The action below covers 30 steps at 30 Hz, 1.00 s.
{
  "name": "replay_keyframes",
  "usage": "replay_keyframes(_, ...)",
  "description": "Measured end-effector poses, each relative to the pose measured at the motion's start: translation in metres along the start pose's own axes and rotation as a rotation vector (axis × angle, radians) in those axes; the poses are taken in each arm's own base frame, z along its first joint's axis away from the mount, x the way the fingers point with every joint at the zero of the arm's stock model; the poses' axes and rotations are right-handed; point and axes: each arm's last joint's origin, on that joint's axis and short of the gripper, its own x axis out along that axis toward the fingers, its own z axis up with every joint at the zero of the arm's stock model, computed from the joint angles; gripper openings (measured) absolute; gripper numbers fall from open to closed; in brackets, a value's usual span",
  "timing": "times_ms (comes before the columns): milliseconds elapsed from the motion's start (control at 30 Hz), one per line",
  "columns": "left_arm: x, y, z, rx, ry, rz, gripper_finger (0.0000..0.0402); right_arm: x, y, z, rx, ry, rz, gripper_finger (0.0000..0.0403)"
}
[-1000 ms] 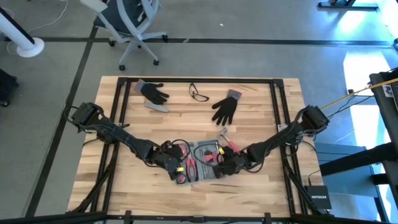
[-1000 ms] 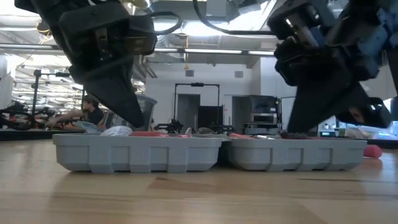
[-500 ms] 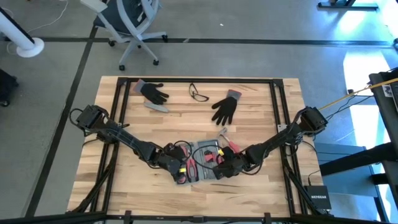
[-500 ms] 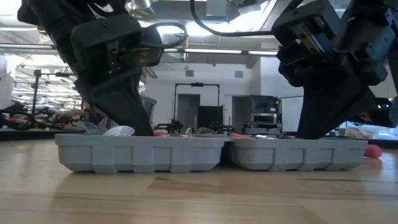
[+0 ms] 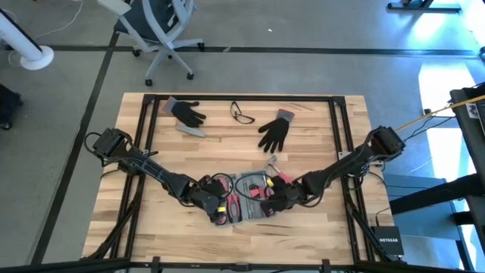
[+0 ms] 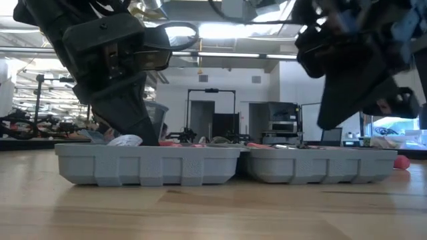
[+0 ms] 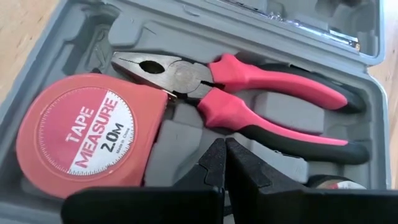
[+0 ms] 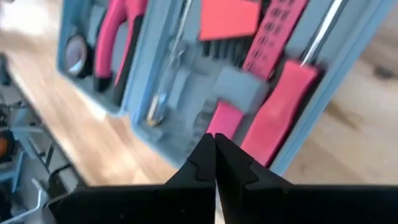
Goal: Prefit tool cases
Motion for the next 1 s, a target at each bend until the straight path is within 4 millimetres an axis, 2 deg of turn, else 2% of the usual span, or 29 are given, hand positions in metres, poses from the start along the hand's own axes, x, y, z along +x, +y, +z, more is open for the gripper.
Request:
replay_keyframes(133,0.0,0.0,0.0,0.0,0.0,0.0,0.0,0.004,0.001,0.0,0.013,-0.014,0.013,0.0)
replay_keyframes(400,0.0,0.0,0.0,-0.005,0.0,0.0,0.0,0.027,-0.004,-0.004,0.026,-0.01,-0.007,0.0)
replay_keyframes(633,0.0,0.0,0.0,-0.01,0.0,0.003,0.0,0.038,-0.008,-0.006,0.021,0.02,-0.043,0.0)
replay_keyframes(800,0.0,0.0,0.0,-0.023,-0.001,0.004,0.0,0.032,-0.008,-0.006,-0.003,0.033,-0.042,0.0)
replay_keyframes(1000,0.0,0.001,0.0,-0.023,0.004,0.009,0.0,0.011,-0.004,-0.001,-0.048,0.01,-0.021,0.0)
